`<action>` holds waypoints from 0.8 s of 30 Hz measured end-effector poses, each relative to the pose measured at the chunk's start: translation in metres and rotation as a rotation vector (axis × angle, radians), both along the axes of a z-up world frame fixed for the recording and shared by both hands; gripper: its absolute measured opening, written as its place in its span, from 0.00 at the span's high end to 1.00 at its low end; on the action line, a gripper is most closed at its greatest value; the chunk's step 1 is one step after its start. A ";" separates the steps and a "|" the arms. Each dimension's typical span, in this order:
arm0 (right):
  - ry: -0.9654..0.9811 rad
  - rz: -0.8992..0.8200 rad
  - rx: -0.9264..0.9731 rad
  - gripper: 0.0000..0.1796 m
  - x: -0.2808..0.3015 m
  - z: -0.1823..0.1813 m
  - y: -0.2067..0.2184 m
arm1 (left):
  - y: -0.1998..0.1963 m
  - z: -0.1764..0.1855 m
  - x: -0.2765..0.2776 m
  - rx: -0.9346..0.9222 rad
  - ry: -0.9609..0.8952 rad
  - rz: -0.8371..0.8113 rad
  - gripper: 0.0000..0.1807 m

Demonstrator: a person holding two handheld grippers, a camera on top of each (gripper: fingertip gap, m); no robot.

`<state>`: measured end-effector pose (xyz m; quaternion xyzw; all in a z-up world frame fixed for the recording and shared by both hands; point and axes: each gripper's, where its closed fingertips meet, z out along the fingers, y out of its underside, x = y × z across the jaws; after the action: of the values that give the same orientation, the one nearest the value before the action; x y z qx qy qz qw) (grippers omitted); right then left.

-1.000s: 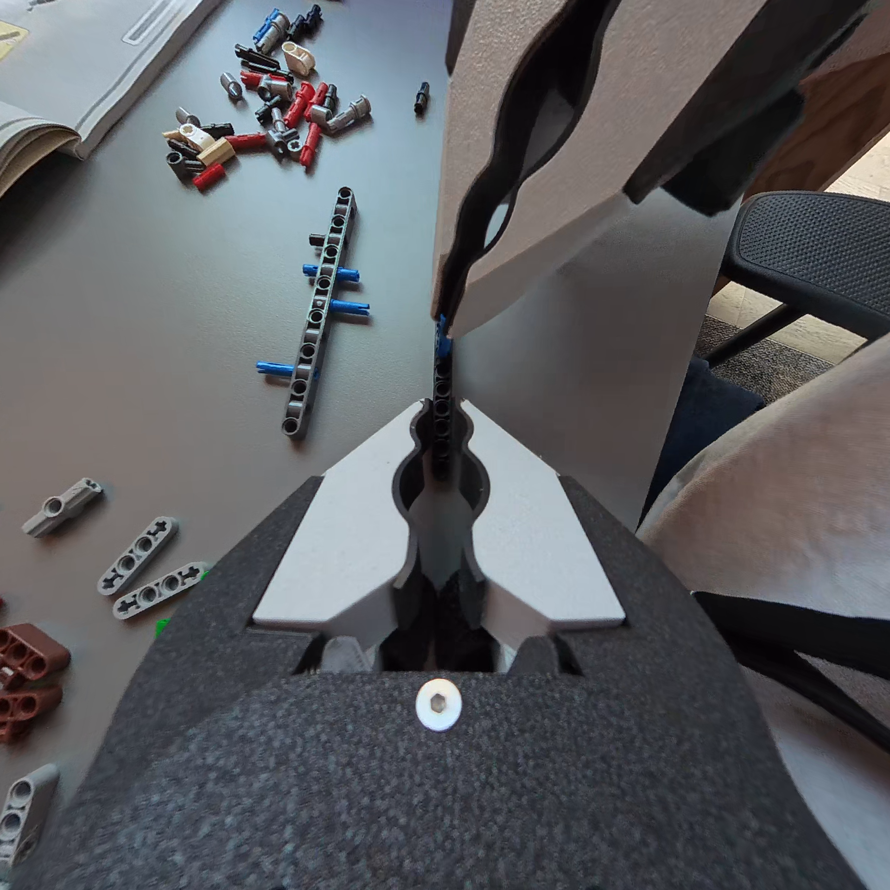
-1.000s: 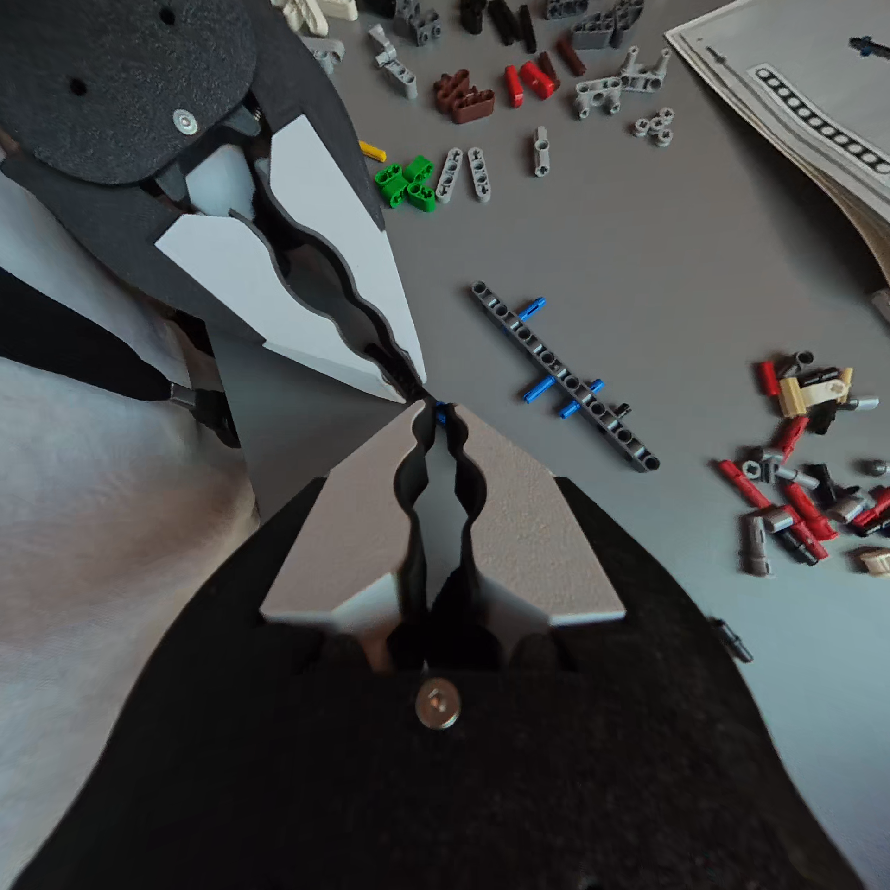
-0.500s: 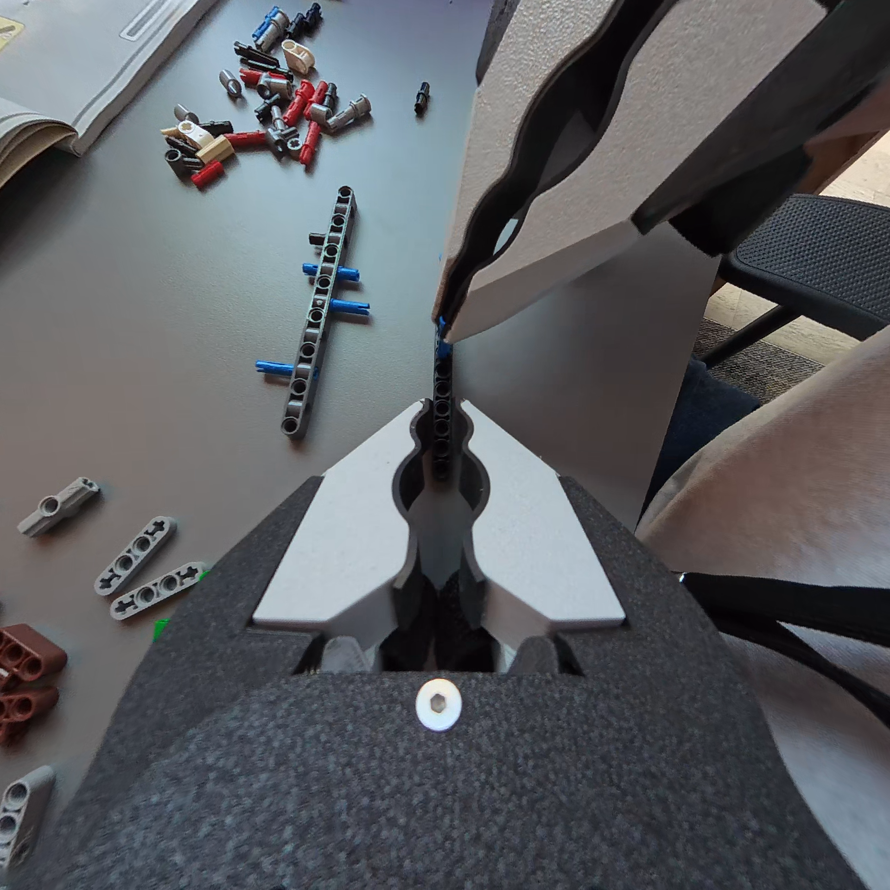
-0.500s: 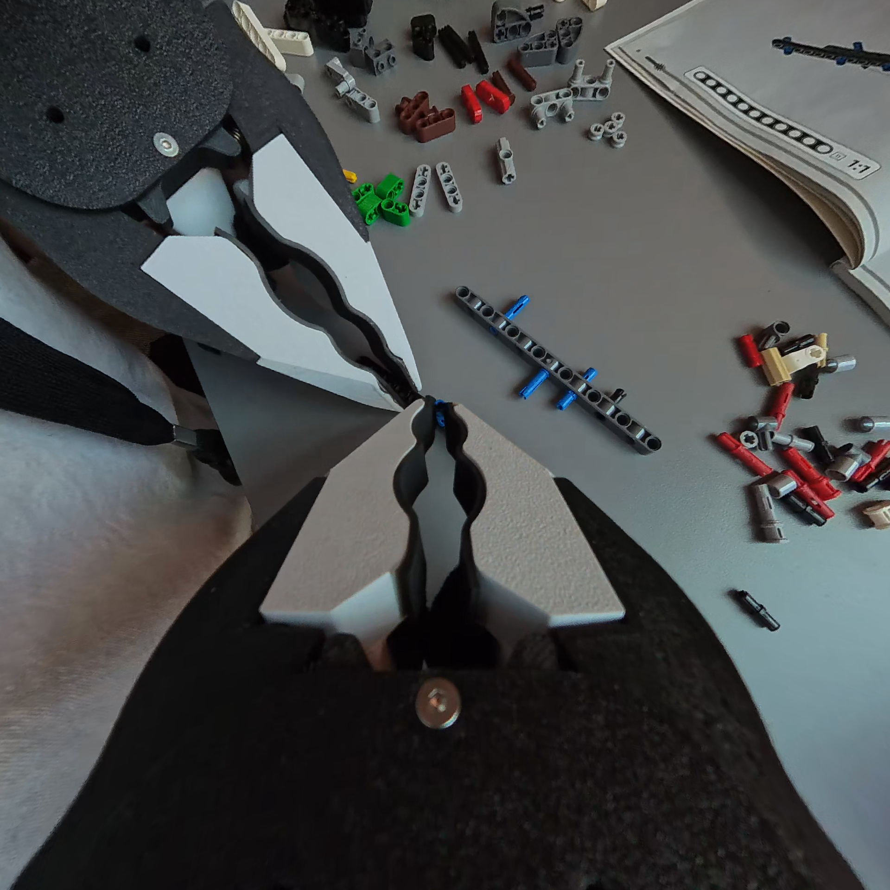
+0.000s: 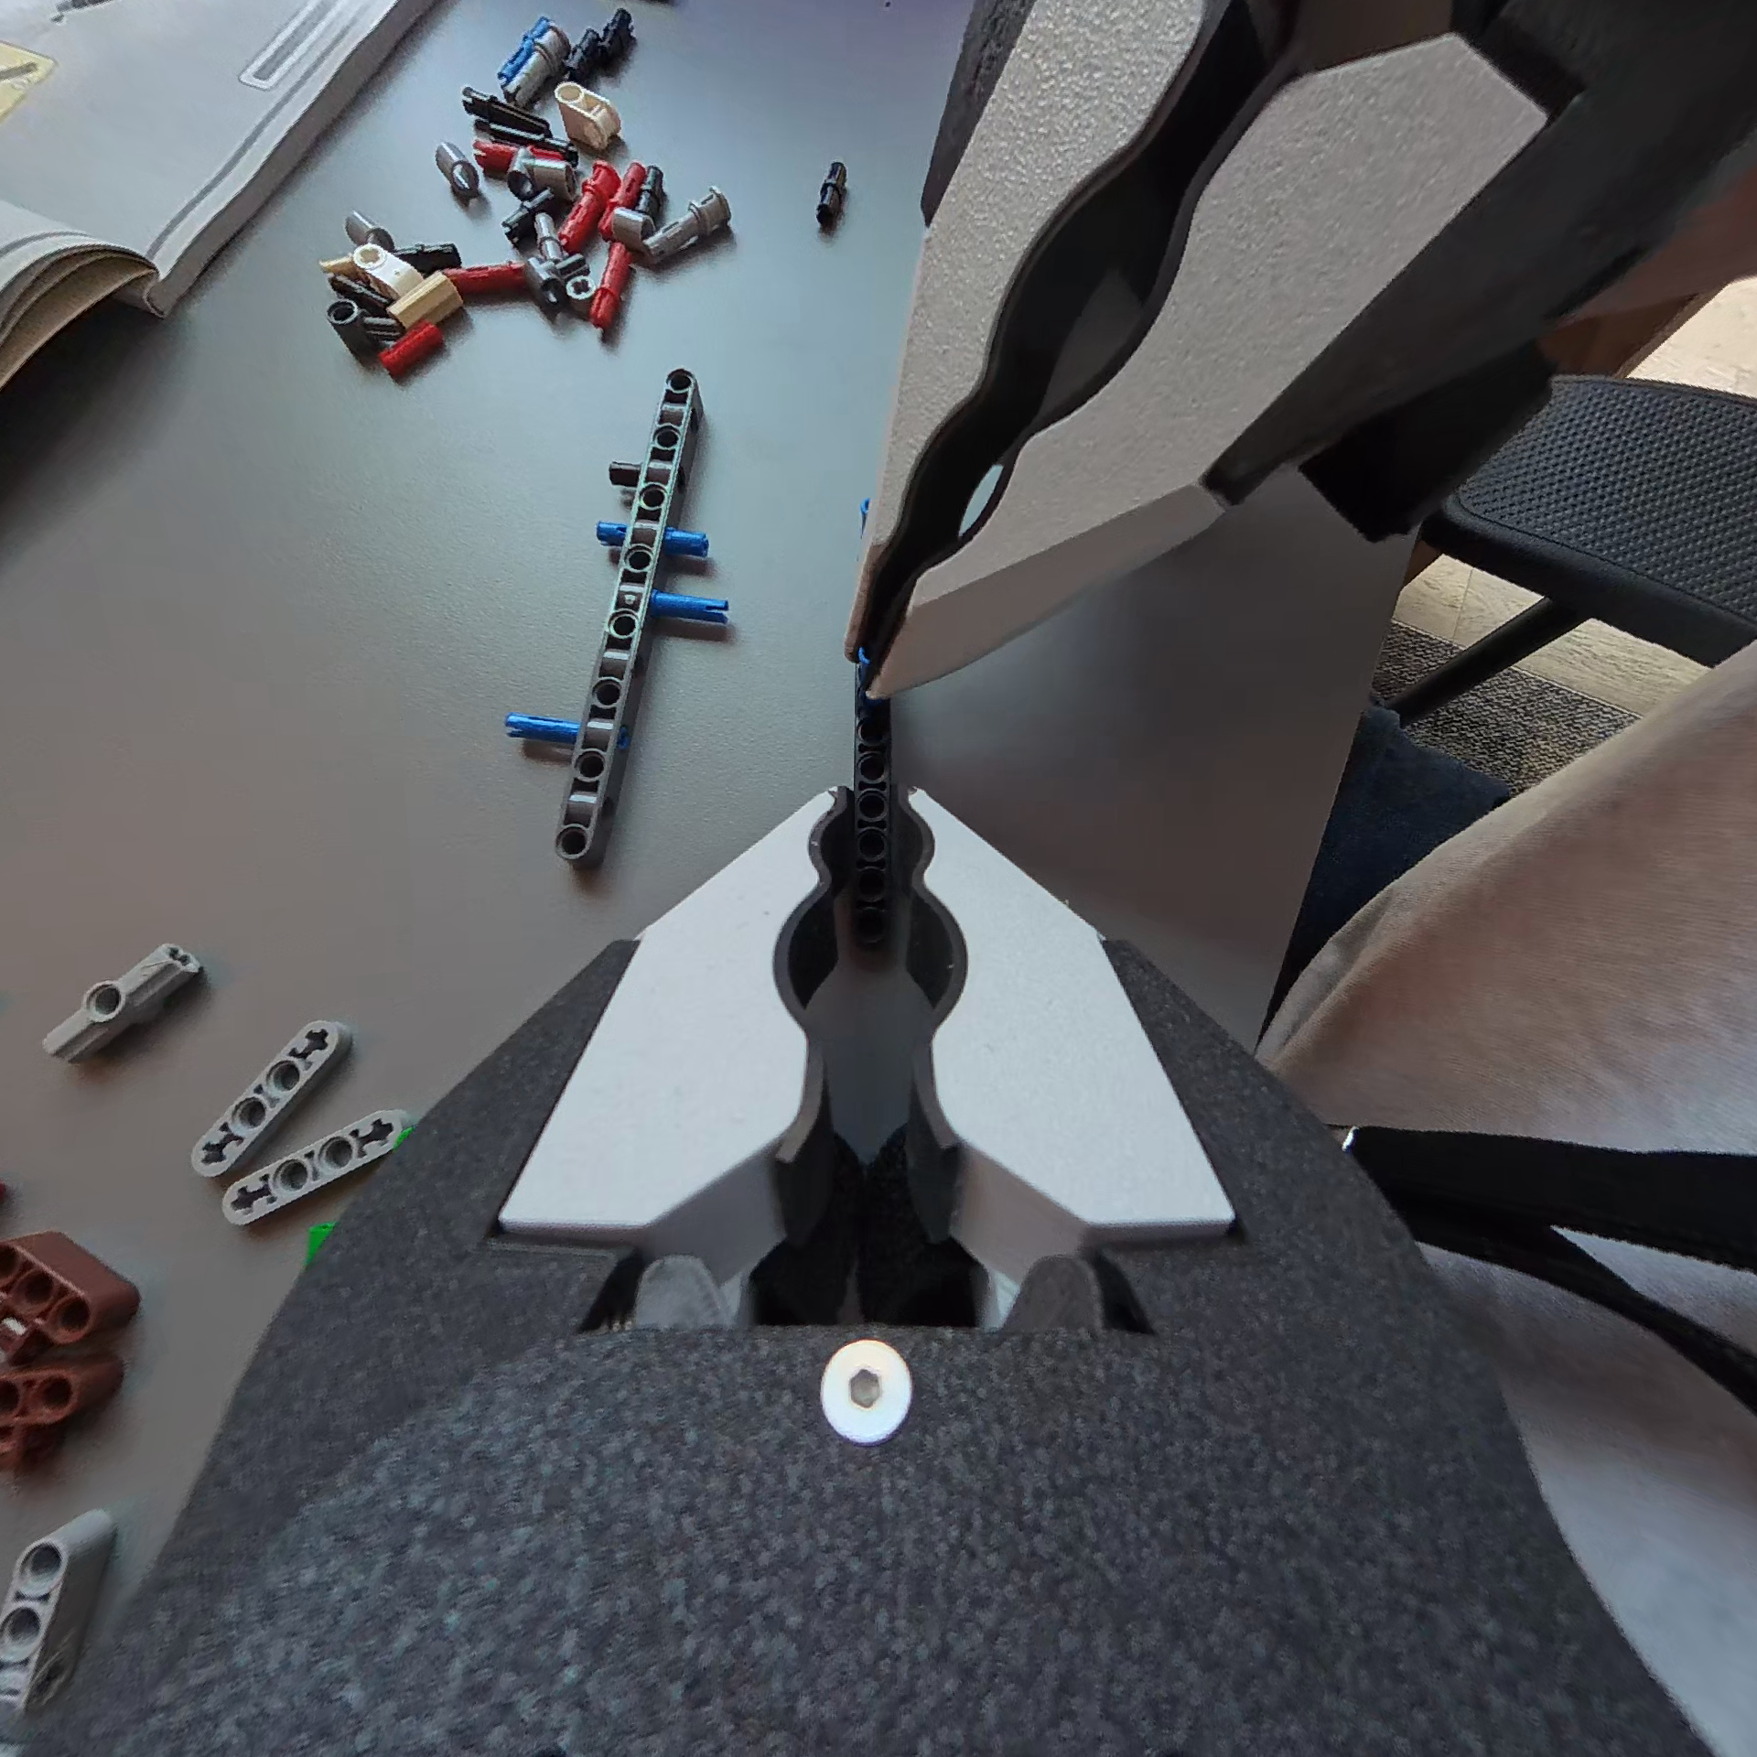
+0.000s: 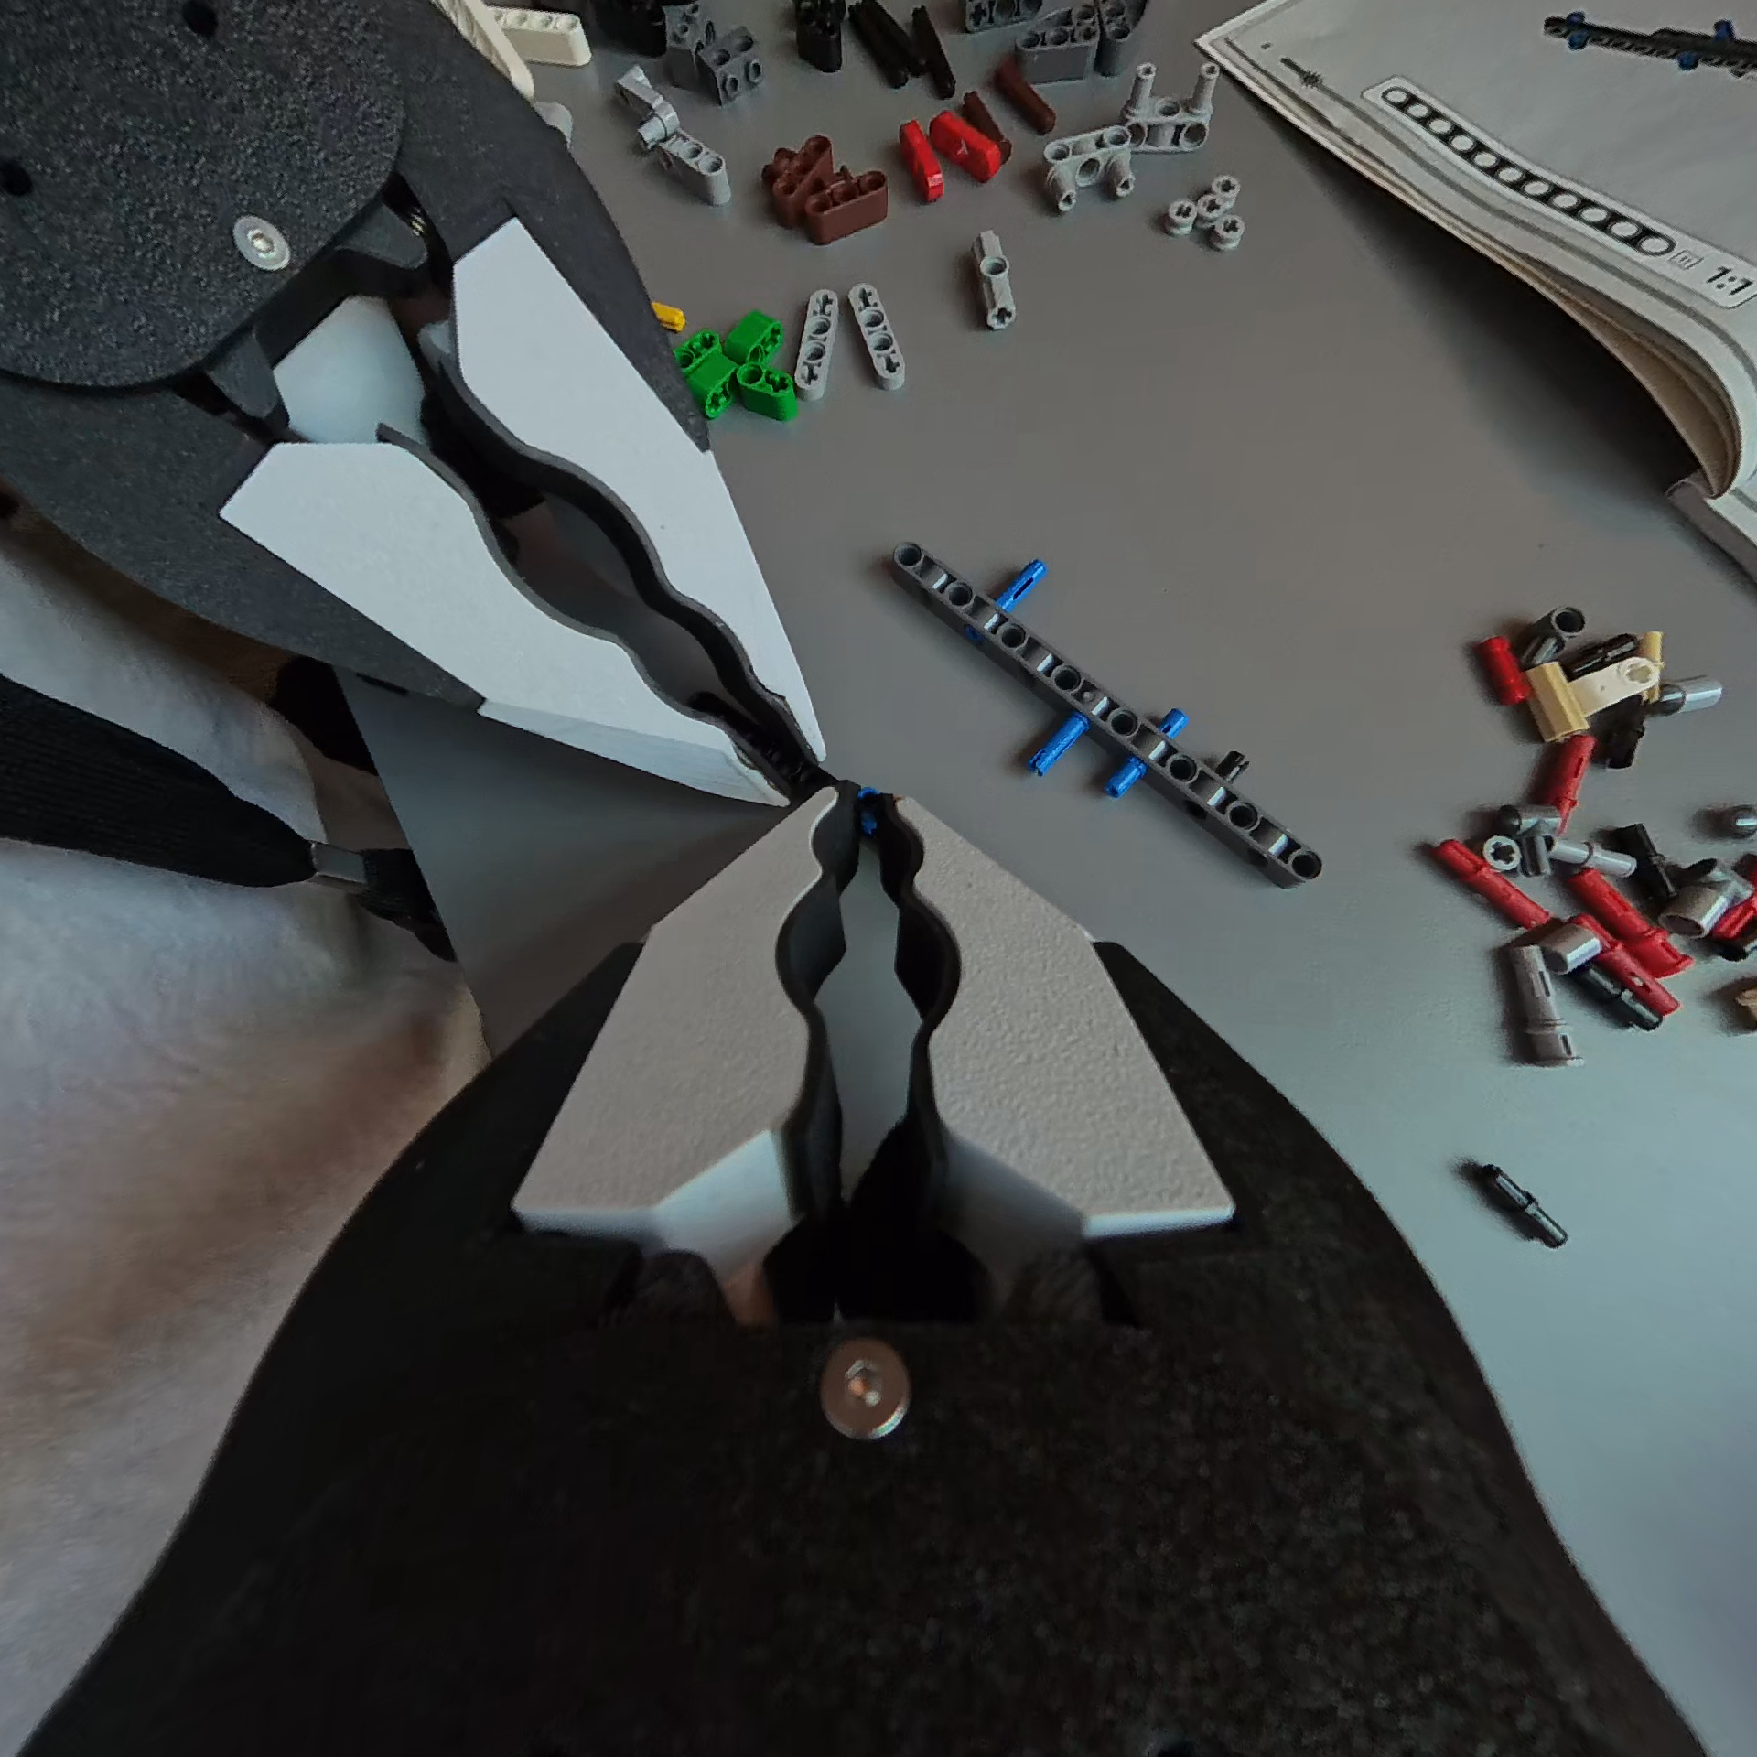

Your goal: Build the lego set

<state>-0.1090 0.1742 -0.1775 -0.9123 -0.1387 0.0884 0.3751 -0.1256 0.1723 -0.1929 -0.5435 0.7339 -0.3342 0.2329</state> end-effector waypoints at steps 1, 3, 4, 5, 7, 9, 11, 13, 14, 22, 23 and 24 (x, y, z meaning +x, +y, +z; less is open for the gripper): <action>0.012 -0.004 -0.005 0.98 0.000 0.000 0.000 | 0.000 0.000 0.000 0.002 -0.001 0.000 0.96; 0.035 -0.018 -0.003 0.98 0.000 0.001 0.000 | 0.000 0.000 0.000 0.009 -0.002 -0.001 0.96; 0.055 -0.020 0.001 0.98 -0.001 0.001 0.000 | 0.000 0.000 0.000 0.008 -0.002 -0.001 0.96; 0.072 -0.020 0.005 0.98 -0.001 0.003 -0.001 | 0.000 0.000 0.000 0.004 -0.001 -0.002 0.96; 0.121 0.003 0.090 0.96 -0.001 0.017 0.000 | 0.000 0.000 0.000 0.001 0.000 -0.003 0.96; 0.130 0.042 0.198 0.92 0.004 0.031 -0.001 | -0.001 0.000 0.000 0.000 0.000 -0.004 0.96; 0.092 0.032 0.253 0.87 0.017 0.036 -0.005 | -0.001 0.000 -0.001 0.001 0.000 -0.006 0.96; 0.134 -0.021 0.228 0.85 0.024 0.034 -0.012 | -0.001 0.000 -0.001 0.000 0.000 -0.007 0.96; 0.171 -0.049 0.201 0.85 0.026 0.032 -0.016 | -0.001 0.000 -0.001 -0.002 0.001 -0.008 0.96; 0.373 -0.191 0.215 0.90 0.026 0.034 -0.027 | -0.004 0.001 -0.003 -0.011 0.002 -0.029 0.93; 0.363 -0.193 0.234 0.89 0.027 0.034 -0.027 | -0.003 0.001 -0.003 0.003 -0.002 -0.027 0.92; 0.339 -0.201 0.230 0.87 0.031 0.030 -0.027 | -0.002 0.001 -0.002 0.021 -0.008 -0.019 0.88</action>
<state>-0.0783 0.1469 -0.1476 -0.8447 0.0087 0.1862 0.5017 -0.1278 0.1703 -0.1920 -0.5327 0.7417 -0.3308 0.2382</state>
